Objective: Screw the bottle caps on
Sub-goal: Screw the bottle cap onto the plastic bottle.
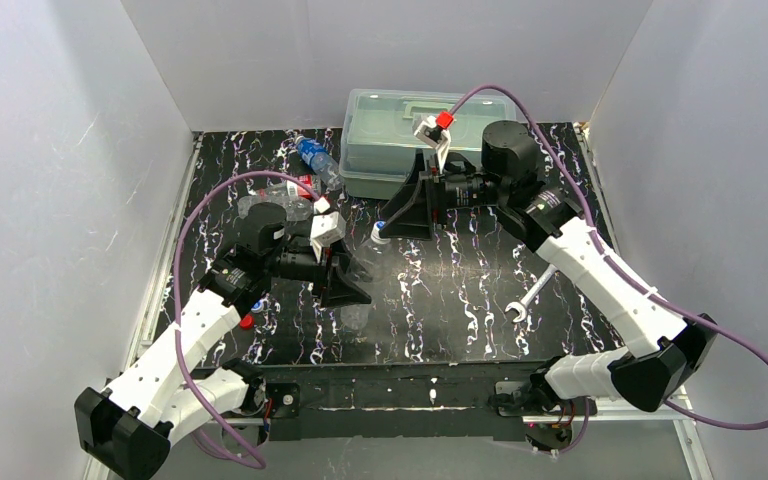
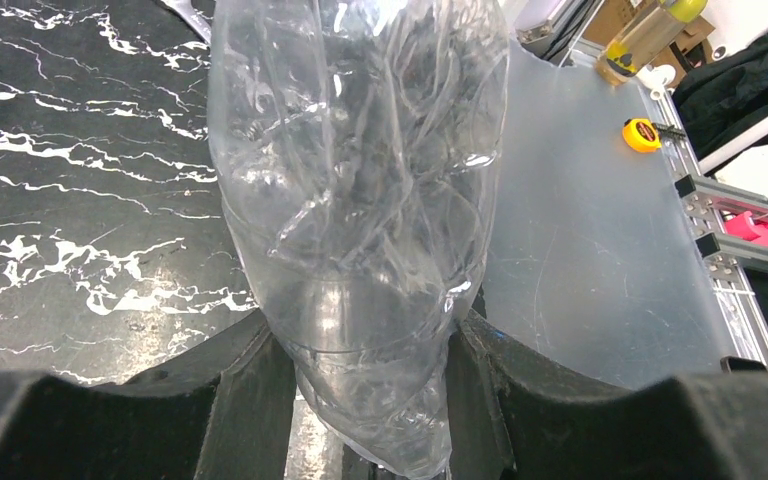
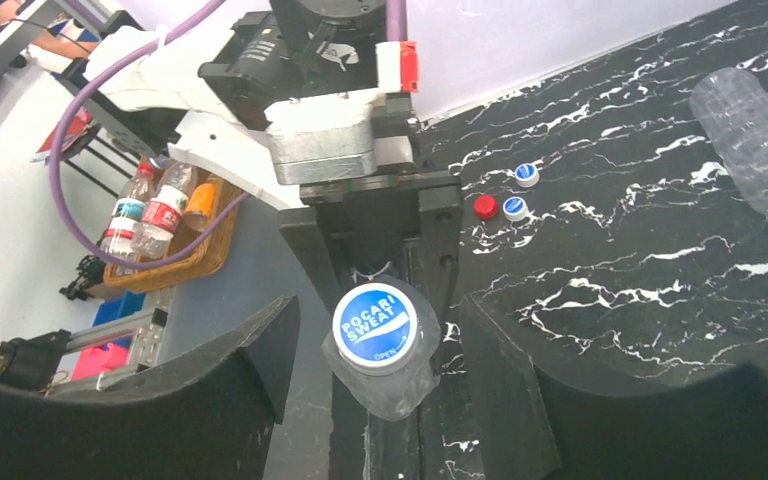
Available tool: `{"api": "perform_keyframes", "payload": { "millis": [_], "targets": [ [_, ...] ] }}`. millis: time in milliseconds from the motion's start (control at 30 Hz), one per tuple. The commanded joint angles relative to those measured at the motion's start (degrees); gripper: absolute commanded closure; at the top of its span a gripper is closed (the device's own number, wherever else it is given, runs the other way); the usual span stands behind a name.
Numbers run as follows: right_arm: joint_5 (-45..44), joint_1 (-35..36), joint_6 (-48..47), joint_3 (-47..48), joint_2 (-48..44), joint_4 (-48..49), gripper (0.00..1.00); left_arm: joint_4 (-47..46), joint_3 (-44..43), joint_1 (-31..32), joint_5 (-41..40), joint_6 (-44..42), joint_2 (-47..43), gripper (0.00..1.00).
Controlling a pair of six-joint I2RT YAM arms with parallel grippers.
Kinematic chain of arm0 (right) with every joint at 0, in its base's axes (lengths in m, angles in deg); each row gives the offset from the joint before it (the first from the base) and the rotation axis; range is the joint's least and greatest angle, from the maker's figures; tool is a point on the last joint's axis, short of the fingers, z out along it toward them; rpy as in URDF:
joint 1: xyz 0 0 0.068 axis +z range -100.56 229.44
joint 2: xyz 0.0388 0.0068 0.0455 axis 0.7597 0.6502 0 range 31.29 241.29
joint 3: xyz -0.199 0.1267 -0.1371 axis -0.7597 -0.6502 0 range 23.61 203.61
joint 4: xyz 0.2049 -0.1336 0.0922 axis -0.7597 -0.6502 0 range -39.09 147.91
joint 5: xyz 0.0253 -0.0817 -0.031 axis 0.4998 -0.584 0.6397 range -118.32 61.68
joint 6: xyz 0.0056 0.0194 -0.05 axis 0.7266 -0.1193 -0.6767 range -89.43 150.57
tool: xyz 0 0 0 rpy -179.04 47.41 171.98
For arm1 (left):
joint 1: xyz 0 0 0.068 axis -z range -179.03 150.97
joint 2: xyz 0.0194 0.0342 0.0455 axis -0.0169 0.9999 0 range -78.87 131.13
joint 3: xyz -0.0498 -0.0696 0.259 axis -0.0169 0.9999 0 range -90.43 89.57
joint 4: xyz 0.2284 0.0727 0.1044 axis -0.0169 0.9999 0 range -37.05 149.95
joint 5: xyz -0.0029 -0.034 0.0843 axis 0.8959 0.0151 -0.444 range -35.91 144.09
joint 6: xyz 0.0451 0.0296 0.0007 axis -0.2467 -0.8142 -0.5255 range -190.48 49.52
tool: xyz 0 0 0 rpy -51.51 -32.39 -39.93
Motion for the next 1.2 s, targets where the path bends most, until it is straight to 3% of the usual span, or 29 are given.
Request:
{"api": "perform_keyframes", "payload": {
  "millis": [0, 133, 333, 400, 567, 700, 767, 1000, 1167],
  "targets": [
    [3.4, 0.5, 0.9, -0.5, -0.9, 5.0, 0.34, -2.3, 0.2, -0.4, 2.2, 1.6, -1.0, 1.00],
    [3.3, 0.5, 0.9, -0.3, -1.0, 4.7, 0.45, -3.6, 0.4, -0.4, 1.9, 1.9, -0.6, 1.00],
    [2.8, 0.6, 0.0, 0.3, -0.9, 2.8, 0.49, -4.1, -0.1, -0.4, 1.6, 1.9, 0.0, 1.00],
    [2.6, 0.6, 0.1, 0.3, -0.8, 2.7, 0.54, -4.2, -0.2, -0.4, 1.4, 1.9, 0.3, 1.00],
    [0.7, 0.6, -0.1, 0.7, -0.5, 0.8, 0.80, -4.2, -0.7, -0.4, -1.2, 3.7, 1.1, 1.00],
    [-7.0, 0.8, -1.1, 4.2, 1.6, -7.4, 0.99, -2.4, -1.9, -0.4, -13.5, 2.8, 0.9, 1.00],
    [-12.0, 1.5, -1.6, 6.7, 3.2, -12.2, 0.99, -1.0, -2.9, -0.4, -20.8, 1.8, 0.8, 1.00],
    [-44.3, 10.1, 4.4, 19.0, 12.6, -28.8, 0.99, 1.1, -6.0, 2.3, -44.3, -2.7, 1.1, 1.00],
    [-61.2, 15.7, 10.8, 26.9, 20.2, -33.6, 0.99, -1.6, -7.1, 7.5, -60.4, -4.6, 2.7, 1.00]
  ]
}}
